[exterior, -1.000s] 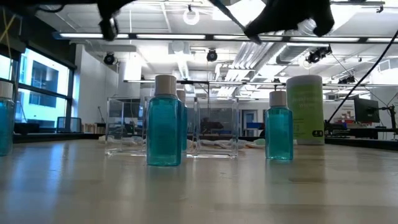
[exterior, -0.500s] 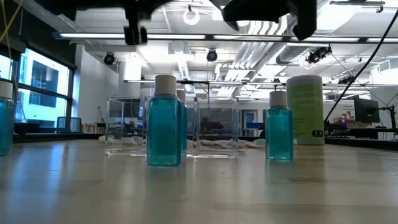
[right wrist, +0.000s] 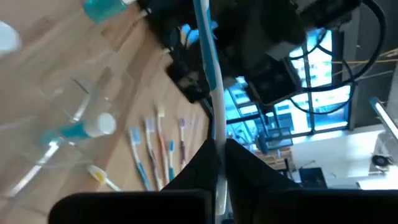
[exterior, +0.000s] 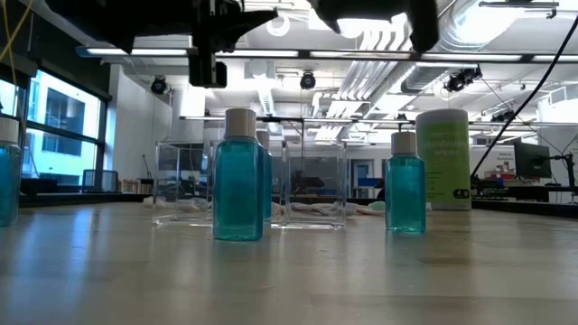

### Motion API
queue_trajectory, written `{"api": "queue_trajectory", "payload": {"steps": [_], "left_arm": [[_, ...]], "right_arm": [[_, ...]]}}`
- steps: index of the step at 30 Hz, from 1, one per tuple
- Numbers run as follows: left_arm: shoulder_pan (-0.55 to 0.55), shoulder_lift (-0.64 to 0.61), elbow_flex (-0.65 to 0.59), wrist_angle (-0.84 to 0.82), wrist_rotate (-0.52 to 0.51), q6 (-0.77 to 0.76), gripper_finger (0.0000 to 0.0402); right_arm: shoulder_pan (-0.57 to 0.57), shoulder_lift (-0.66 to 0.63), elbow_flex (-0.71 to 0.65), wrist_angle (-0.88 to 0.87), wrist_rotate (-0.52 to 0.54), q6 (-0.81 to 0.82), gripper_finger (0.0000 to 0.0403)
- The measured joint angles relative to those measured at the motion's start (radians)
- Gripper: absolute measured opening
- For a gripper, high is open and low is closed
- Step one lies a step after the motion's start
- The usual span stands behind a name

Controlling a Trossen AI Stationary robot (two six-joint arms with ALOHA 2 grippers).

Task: Pick & Place toothbrushing station
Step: Put the blue toothbrush into the transparent organizer

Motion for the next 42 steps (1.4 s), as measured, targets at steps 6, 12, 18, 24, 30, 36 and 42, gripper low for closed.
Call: {"api": "queue_trajectory", "payload": {"steps": [6,12,18,24,30,36,42], "left_arm": [[0.004,0.015,0.0,0.024,0.003,0.018,0.0138],[0.016,0.021,0.0,0.03,0.001,0.032,0.0138],[0.015,0.024,0.0,0.03,0.011,0.043,0.0138],[0.018,0.047,0.0,0.042,0.017,0.052,0.0138],[0.033,0.057,0.0,0.045,0.03,0.052,0.0138],[0.043,0.065,0.0,0.043,0.036,0.065,0.0138],[0.043,0.065,0.0,0.043,0.034,0.091,0.0105]], "right_arm": [[-0.037,0.038,0.0,0.011,-0.008,-0.025,0.0008],[-0.064,0.074,0.0,0.099,0.0,-0.102,0.0008],[-0.064,0.074,0.0,0.144,0.022,-0.177,0.0008],[-0.076,0.074,0.0,0.153,0.018,-0.199,0.0008],[-0.082,0.074,0.0,0.147,0.009,-0.203,0.0008],[-0.082,0.074,0.0,0.13,0.003,-0.202,0.001],[-0.082,0.074,0.0,0.125,-0.016,-0.203,0.001]]}}
